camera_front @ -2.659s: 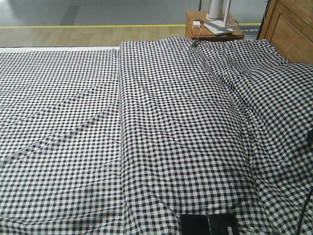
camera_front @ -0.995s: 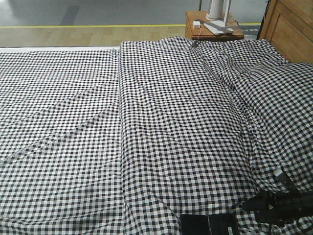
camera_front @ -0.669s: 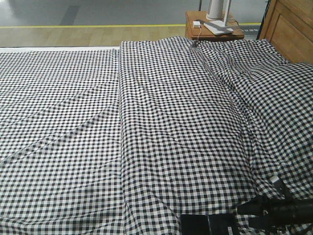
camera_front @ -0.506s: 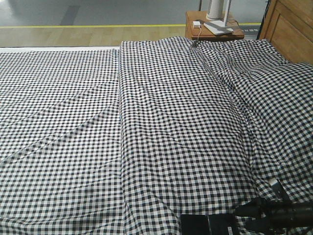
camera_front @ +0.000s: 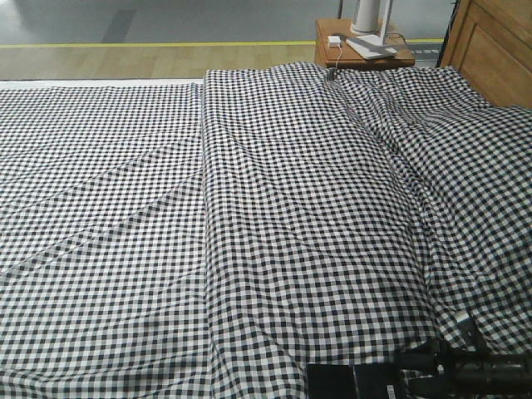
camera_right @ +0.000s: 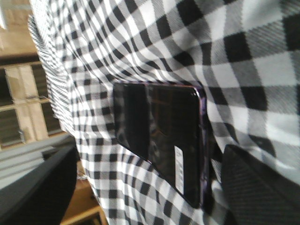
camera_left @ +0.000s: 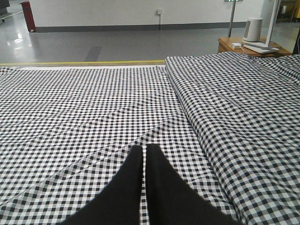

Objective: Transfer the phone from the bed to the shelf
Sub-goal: 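Close the right gripper on the black phone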

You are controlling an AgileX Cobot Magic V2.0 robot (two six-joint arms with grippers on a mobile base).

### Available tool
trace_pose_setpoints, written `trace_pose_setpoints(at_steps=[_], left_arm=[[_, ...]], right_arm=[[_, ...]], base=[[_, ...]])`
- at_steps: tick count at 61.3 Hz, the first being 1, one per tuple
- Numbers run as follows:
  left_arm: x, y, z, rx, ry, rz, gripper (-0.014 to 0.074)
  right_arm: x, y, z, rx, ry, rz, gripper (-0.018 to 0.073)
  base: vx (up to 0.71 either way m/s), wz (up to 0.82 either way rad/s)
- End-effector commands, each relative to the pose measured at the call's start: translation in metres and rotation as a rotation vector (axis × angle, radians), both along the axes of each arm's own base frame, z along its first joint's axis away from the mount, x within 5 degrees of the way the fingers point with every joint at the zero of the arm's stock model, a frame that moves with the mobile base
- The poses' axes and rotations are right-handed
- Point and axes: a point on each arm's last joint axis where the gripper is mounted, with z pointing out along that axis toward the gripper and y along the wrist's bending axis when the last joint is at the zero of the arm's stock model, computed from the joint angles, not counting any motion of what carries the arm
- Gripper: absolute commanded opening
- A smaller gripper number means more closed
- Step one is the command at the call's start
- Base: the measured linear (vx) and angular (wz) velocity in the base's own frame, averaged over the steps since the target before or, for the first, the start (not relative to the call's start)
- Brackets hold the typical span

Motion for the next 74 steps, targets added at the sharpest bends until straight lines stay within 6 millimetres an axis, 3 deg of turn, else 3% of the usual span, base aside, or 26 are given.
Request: trace_pose_setpoints(at_steps=[1, 11, 22, 35, 74], left_arm=[[0.001, 0.0, 0.005, -0.009, -0.072, 0.004, 0.0001], [0.001, 0.0, 0.005, -0.009, -0.072, 0.004, 0.0001], [0.001, 0.0, 0.005, -0.009, -0.072, 0.004, 0.0001], [0.001, 0.0, 0.005, -0.009, -0.072, 0.004, 0.0001], [0.001, 0.0, 0.005, -0.009, -0.072, 0.004, 0.0001]], right_arm=[[0.012, -0.001, 0.019, 0.067, -0.09, -0.003, 0.0587], [0.017, 0.018, 0.017, 0.046, -0.106, 0.079, 0.0587], [0.036, 0.041, 0.015, 0.008, -0.125, 0.171, 0.0587], [0.05, 0.048, 0.013, -0.034, -0.107, 0.197, 0.0587], [0.034, 0.056, -0.005, 0.069, -0.039, 0.184, 0.0566]], base=[[0.0, 0.0], [0.0, 0.0], [0.0, 0.0], [0.0, 0.0], [0.0, 0.0]])
